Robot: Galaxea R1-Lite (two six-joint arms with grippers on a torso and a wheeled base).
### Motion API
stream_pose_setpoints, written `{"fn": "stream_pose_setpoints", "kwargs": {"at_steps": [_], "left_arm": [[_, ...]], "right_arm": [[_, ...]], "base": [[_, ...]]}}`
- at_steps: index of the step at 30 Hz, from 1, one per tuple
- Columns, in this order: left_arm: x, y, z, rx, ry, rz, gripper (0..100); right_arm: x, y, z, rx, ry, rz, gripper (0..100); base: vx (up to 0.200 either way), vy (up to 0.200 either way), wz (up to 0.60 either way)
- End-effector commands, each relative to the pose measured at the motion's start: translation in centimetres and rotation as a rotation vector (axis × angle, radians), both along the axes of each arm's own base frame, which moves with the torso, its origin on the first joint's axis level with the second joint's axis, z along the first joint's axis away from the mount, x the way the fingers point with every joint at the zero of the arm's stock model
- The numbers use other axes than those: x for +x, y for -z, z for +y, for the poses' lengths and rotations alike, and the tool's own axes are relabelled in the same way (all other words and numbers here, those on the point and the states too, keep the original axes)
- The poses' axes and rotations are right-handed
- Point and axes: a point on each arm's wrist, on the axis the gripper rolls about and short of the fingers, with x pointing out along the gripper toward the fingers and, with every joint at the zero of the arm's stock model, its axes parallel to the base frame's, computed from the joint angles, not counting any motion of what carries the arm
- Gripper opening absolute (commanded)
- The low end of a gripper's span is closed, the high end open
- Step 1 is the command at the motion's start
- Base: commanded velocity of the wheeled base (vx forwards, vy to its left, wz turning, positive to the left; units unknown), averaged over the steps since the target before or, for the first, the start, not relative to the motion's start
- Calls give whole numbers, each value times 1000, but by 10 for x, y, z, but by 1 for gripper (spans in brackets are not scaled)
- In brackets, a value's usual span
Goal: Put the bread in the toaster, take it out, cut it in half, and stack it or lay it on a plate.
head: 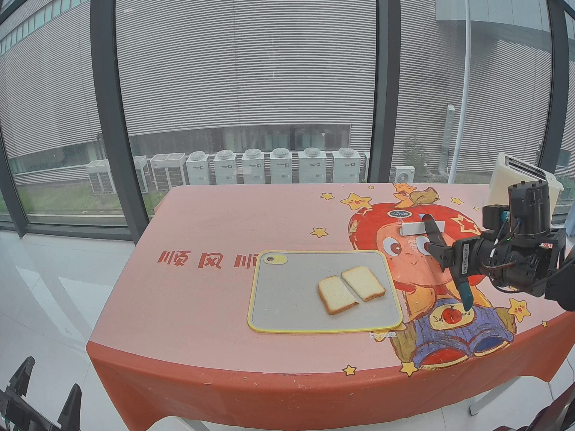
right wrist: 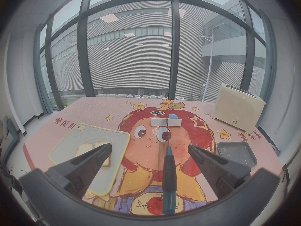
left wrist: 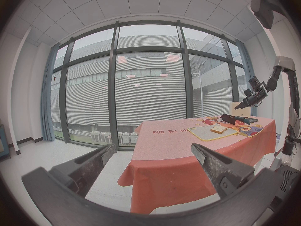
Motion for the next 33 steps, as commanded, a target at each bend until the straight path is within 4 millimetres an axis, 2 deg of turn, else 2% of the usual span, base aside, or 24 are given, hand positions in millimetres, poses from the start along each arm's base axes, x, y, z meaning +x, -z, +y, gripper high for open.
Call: {"fn": "stream_pose_setpoints", "kwargs": {"at_steps": [1,11,16,27,33], "left_arm": [[1,5,0,0,-1,19,100],[1,5,0,0,-1,19,100],[1,5,0,0,-1,19,100],[1,5,0,0,1,19,100],[1,5,0,0,1,19,100]], "right_arm": [[-6,-2,6,5,-29,-8,100],[-3,6,22,-11,-87,21,100],[10,18,31,-22,-93,50,100],[24,23,43,-25,-109,58,100],[34,35,51,-39,-116,87,100]], "base": [[0,0,0],[0,0,0],[0,0,0],[0,0,0],[0,0,0]]}}
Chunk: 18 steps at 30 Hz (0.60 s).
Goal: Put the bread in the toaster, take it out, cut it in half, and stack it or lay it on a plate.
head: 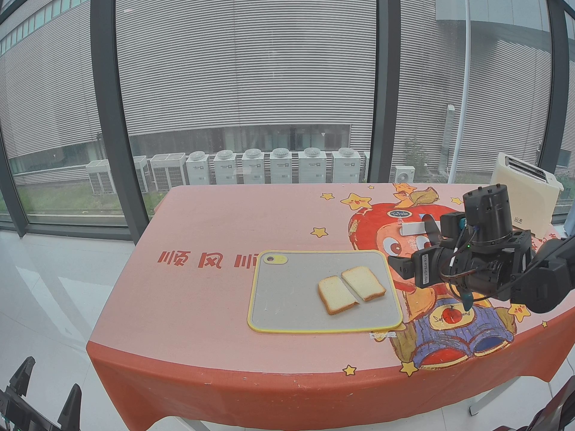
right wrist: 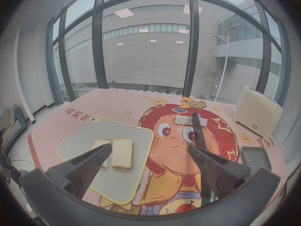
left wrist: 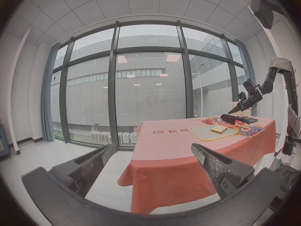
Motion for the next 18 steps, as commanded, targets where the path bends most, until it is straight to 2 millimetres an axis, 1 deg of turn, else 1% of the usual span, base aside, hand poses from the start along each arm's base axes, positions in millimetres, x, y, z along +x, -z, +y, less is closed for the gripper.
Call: {"fn": "stream_pose_setpoints", "kwargs": {"at_steps": [1,5,7,13,14,18], "left_arm": [[1,5,0,0,1,19,100],[1,5,0,0,1,19,100],[1,5,0,0,-1,19,100],[1,5,0,0,-1,19,100],[1,5,0,0,-1,19,100],[1,5,0,0,1,19,100]], "right_arm": [[9,15,8,-20,-7,37,100],[13,18,13,-22,-16,41,100],[15,25,16,-31,-19,60,100],[14,31,16,-40,-19,82,100],[14,35,16,-46,-15,93,100],[15,36,16,-46,-16,94,100]], "base": [[0,0,0],[0,0,0],[0,0,0],[0,0,0],[0,0,0],[0,0,0]]}}
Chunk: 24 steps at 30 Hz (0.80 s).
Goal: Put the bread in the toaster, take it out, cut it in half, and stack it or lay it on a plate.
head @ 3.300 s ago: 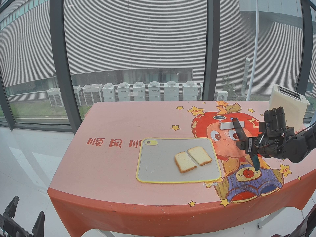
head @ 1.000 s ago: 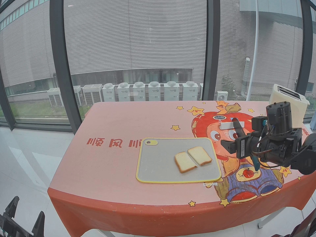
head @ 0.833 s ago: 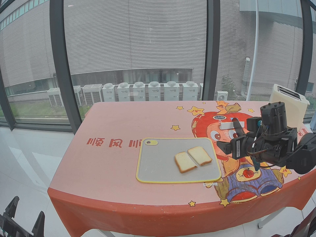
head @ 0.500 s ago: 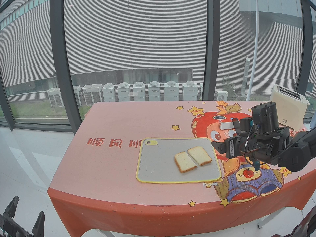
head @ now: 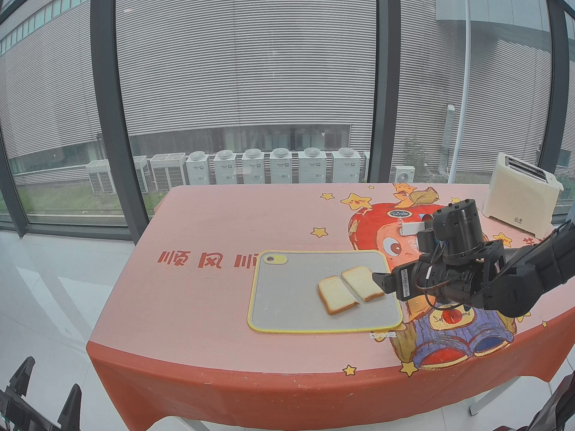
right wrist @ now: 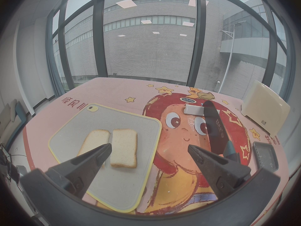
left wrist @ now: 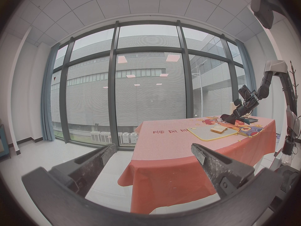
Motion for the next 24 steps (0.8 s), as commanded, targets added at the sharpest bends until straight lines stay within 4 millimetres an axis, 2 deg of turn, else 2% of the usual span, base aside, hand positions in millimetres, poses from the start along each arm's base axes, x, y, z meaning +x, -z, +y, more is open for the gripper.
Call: {"fn": "stream_pose_setpoints", "kwargs": {"at_steps": [1,24], "left_arm": [[1,5,0,0,1,19,100],[1,5,0,0,-1,19,100]], "right_arm": [[2,5,0,-7,5,13,100],[17,27,-3,-35,40,62,100]], "base": [[0,0,0],[0,0,0]]}}
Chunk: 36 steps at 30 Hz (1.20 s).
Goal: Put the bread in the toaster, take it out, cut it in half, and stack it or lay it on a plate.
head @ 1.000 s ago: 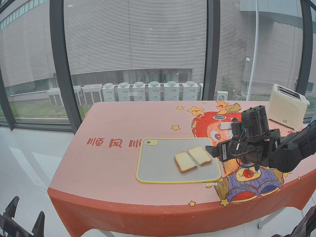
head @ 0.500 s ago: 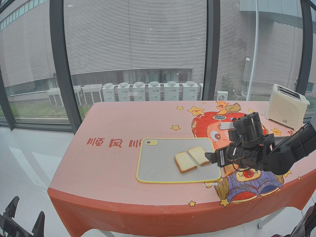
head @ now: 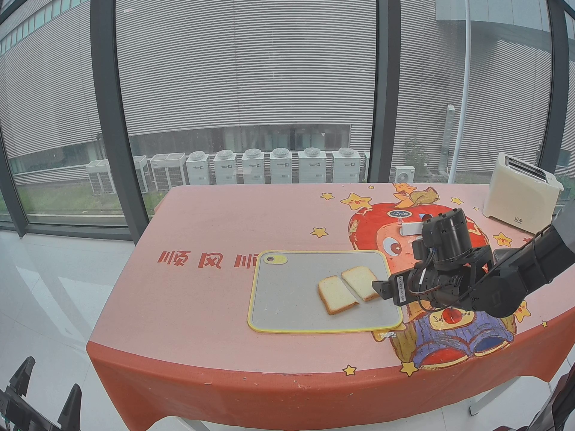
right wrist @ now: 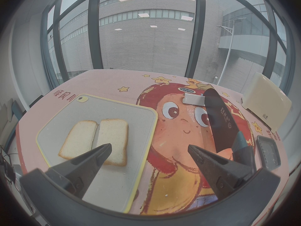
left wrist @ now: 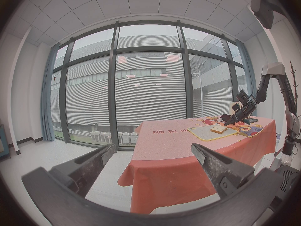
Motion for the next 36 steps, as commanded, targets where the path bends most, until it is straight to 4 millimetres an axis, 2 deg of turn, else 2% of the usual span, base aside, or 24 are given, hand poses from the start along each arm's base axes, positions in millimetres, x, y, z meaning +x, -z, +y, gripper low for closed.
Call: {"fn": "stream_pose_setpoints", "kwargs": {"at_steps": [1,21,22,36], "left_arm": [[1,5,0,0,0,19,100],[1,5,0,0,0,19,100],[1,5,0,0,0,19,100],[1,5,0,0,0,19,100]], "right_arm": [[3,6,0,-8,5,15,100],[4,14,1,-19,2,38,100],[4,14,1,-18,2,37,0],[2,13,3,-13,-6,36,0]], "base": [[0,0,0],[0,0,0],[0,0,0],[0,0,0]]}}
